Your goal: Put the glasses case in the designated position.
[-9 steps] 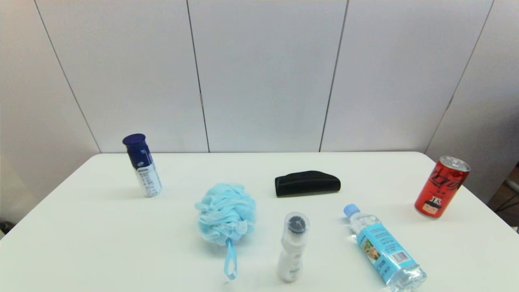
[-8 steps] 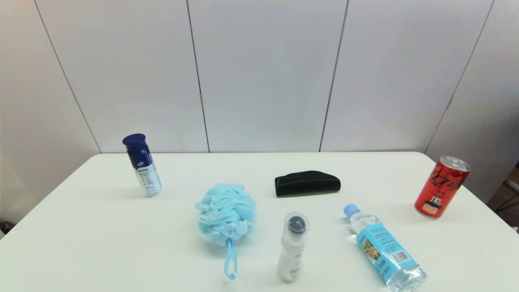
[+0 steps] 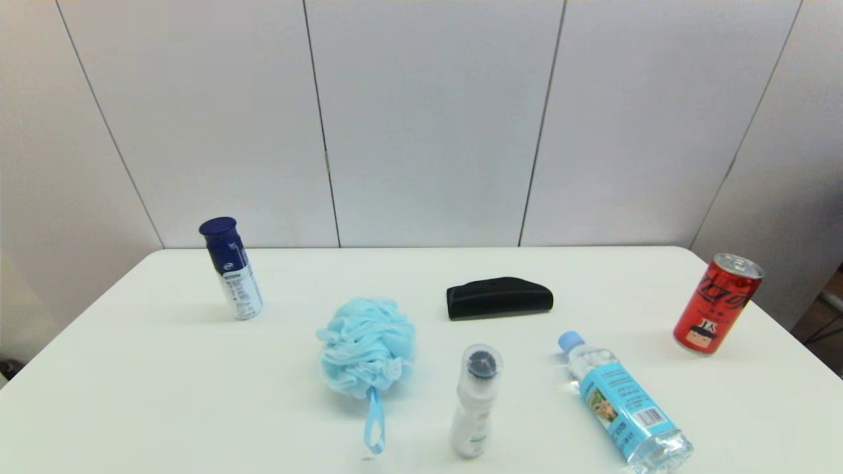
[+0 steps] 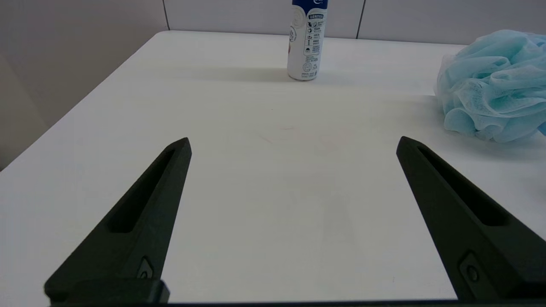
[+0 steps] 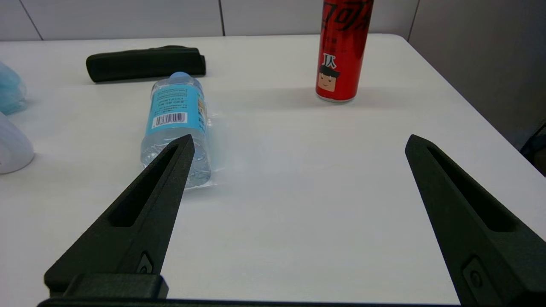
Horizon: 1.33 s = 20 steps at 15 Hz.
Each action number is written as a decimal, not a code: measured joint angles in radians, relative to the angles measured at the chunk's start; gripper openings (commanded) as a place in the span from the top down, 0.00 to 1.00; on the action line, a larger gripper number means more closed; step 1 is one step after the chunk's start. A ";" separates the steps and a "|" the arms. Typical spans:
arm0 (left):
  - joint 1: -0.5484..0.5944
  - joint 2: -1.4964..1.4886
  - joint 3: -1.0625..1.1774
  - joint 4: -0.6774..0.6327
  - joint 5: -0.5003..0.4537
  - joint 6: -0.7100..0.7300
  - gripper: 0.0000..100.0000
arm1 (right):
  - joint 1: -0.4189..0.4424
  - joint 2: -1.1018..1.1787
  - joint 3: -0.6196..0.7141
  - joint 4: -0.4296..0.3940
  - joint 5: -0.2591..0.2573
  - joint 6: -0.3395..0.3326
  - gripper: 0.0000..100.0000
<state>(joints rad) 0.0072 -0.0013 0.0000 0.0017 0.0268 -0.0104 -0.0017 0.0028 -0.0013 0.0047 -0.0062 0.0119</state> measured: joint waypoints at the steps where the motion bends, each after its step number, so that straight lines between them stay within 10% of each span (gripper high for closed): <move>1: 0.000 0.000 0.000 0.000 0.000 0.000 0.00 | 0.000 0.006 0.000 0.001 0.000 0.000 0.00; 11: 0.000 0.000 0.000 0.000 0.000 0.000 0.00 | -0.006 0.347 -0.325 0.008 0.007 -0.011 0.00; 20: 0.000 0.000 0.000 0.000 0.000 0.000 0.00 | 0.006 1.020 -1.150 0.120 0.010 -0.136 0.00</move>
<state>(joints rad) 0.0072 -0.0013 0.0000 0.0017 0.0268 -0.0104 0.0043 1.0228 -1.1517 0.1251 0.0036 -0.1245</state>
